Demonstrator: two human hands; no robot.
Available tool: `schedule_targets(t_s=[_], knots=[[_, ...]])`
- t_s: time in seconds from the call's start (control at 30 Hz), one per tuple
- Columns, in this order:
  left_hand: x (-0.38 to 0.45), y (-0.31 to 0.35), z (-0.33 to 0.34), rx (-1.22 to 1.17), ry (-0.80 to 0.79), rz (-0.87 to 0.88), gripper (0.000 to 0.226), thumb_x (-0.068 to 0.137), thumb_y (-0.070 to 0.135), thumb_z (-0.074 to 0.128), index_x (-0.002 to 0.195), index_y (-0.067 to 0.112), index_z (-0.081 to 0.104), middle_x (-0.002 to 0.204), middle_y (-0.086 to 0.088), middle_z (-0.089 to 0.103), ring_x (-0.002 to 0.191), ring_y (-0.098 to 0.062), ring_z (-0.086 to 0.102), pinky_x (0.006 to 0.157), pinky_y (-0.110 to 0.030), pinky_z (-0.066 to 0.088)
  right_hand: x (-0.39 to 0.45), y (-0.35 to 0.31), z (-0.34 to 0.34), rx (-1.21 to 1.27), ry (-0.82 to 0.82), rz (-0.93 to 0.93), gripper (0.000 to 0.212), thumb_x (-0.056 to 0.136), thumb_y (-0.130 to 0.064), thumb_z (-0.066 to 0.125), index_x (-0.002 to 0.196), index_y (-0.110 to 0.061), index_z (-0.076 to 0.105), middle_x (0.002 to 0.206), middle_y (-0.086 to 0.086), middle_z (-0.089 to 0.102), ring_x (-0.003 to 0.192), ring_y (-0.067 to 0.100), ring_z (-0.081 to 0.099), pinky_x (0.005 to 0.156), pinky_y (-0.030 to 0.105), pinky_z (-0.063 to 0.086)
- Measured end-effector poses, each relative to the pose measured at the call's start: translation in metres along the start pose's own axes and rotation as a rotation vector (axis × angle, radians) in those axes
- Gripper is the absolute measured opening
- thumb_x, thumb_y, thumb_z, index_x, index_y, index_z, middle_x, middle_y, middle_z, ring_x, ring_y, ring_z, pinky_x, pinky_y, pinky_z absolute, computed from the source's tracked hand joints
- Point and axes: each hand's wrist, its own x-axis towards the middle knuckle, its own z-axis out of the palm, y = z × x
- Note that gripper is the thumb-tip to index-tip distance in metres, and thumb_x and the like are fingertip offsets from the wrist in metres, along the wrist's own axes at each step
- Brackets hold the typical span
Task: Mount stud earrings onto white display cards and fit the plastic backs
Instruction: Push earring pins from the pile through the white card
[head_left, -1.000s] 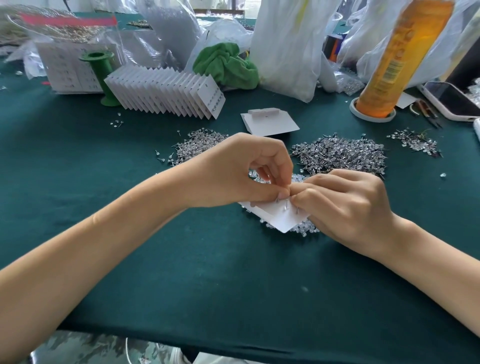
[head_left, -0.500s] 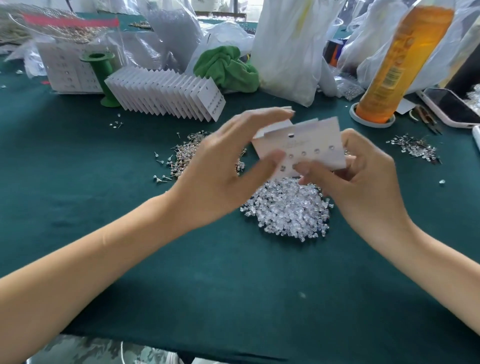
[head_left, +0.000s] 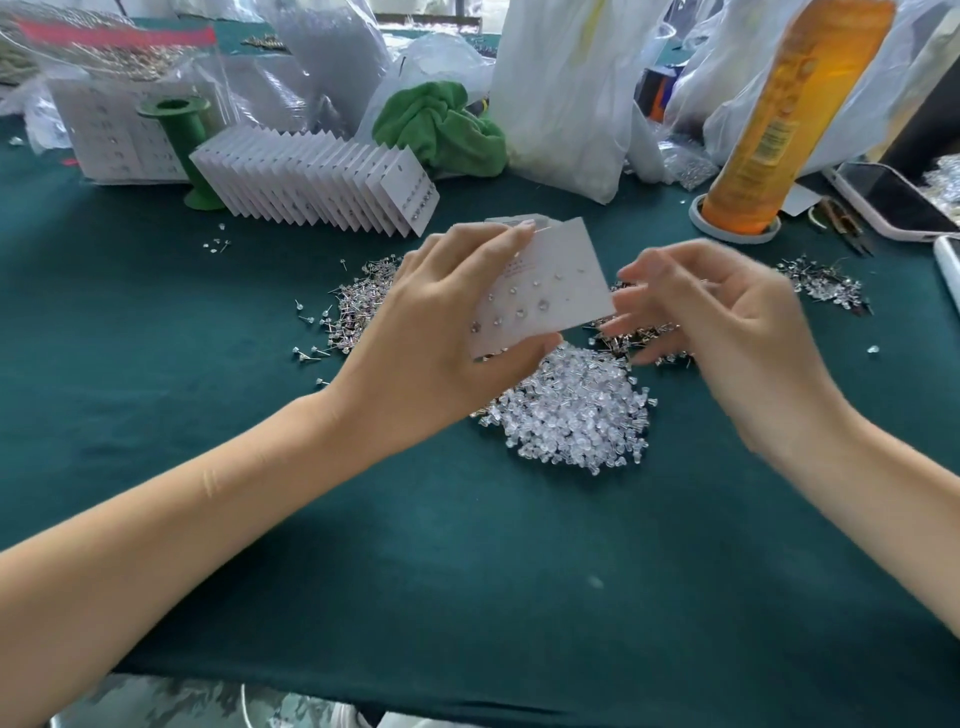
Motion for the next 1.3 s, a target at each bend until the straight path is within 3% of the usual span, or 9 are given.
schedule_targets(t_s=[0.13,0.23,0.33,0.47,0.63,0.77,1.07,1.2,1.3], knots=[[0.001,-0.007,-0.001,0.049,-0.042,-0.084,0.073,0.079,0.042,0.063,0.140,0.008,0.043,0.131,0.001,0.047,0.121,-0.009,0.036,0.107,-0.017,0.021,0.015,0.014,-0.029,-0.529,0.034,-0.168,0.006,0.087,-0.031,0.068,0.087,-0.026,0.072,0.072,-0.019,0.068,0.060,-0.003,0.056,0.059,0.011,0.040],[0.002,-0.010,0.000,0.061,-0.081,-0.102,0.074,0.078,0.043,0.062,0.141,0.008,0.042,0.131,0.000,0.048,0.121,-0.009,0.034,0.107,-0.018,0.021,0.017,0.021,-0.031,-0.689,-0.073,-0.137,0.008,0.081,-0.030,0.074,0.086,-0.036,0.071,0.085,-0.015,0.063,0.080,0.007,0.055,0.074,0.025,0.042],[0.001,-0.011,0.000,0.076,-0.107,-0.101,0.074,0.077,0.045,0.061,0.140,0.008,0.044,0.130,0.000,0.049,0.120,-0.011,0.035,0.106,-0.021,0.023,0.015,0.023,-0.025,-0.827,-0.090,-0.177,0.005,0.079,-0.031,0.074,0.084,-0.033,0.072,0.094,-0.009,0.060,0.099,0.017,0.051,0.094,0.041,0.038],[0.000,-0.009,0.001,0.113,-0.147,-0.080,0.073,0.077,0.045,0.061,0.137,0.007,0.046,0.129,-0.002,0.051,0.119,-0.016,0.040,0.106,-0.029,0.028,0.015,0.024,-0.024,-0.923,-0.058,-0.238,0.009,0.077,-0.039,0.073,0.077,-0.030,0.070,0.094,-0.007,0.060,0.096,0.015,0.047,0.090,0.032,0.025],[-0.001,-0.008,0.002,0.139,-0.180,-0.062,0.073,0.077,0.046,0.061,0.136,0.006,0.047,0.128,-0.004,0.052,0.118,-0.019,0.043,0.106,-0.035,0.032,0.014,0.023,-0.021,-0.975,-0.057,-0.245,0.017,0.073,-0.051,0.066,0.073,-0.034,0.067,0.093,-0.011,0.056,0.096,0.012,0.043,0.088,0.030,0.022],[-0.002,-0.007,0.002,0.161,-0.204,-0.047,0.072,0.077,0.046,0.062,0.135,0.005,0.048,0.128,-0.006,0.053,0.117,-0.022,0.044,0.104,-0.034,0.031,0.015,0.025,-0.020,-1.037,-0.045,-0.285,0.015,0.076,-0.041,0.073,0.078,-0.026,0.073,0.095,-0.005,0.062,0.098,0.020,0.049,0.086,0.030,0.022],[-0.003,-0.006,0.002,0.165,-0.227,-0.025,0.072,0.078,0.046,0.062,0.136,0.006,0.047,0.129,-0.006,0.053,0.117,-0.021,0.044,0.102,-0.022,0.021,0.021,0.024,-0.028,-0.861,-0.032,-0.259,0.005,0.079,-0.026,0.076,0.078,-0.023,0.072,0.091,-0.004,0.065,0.094,0.016,0.050,0.090,0.036,0.035],[-0.003,-0.006,0.002,0.158,-0.222,-0.002,0.071,0.078,0.046,0.062,0.136,0.006,0.048,0.128,-0.006,0.054,0.117,-0.020,0.045,0.100,-0.021,0.021,0.022,0.019,-0.030,-0.598,0.046,-0.162,0.010,0.088,-0.022,0.068,0.080,-0.016,0.065,0.079,-0.006,0.068,0.065,0.000,0.054,0.060,0.012,0.038],[-0.004,-0.006,0.002,0.149,-0.230,0.008,0.071,0.078,0.046,0.062,0.136,0.007,0.048,0.127,-0.005,0.054,0.115,-0.021,0.046,0.100,-0.020,0.021,0.019,0.011,-0.026,-0.386,0.021,-0.134,0.013,0.091,-0.014,0.065,0.080,-0.020,0.062,0.074,-0.006,0.073,0.061,0.011,0.061,0.059,0.017,0.044]])
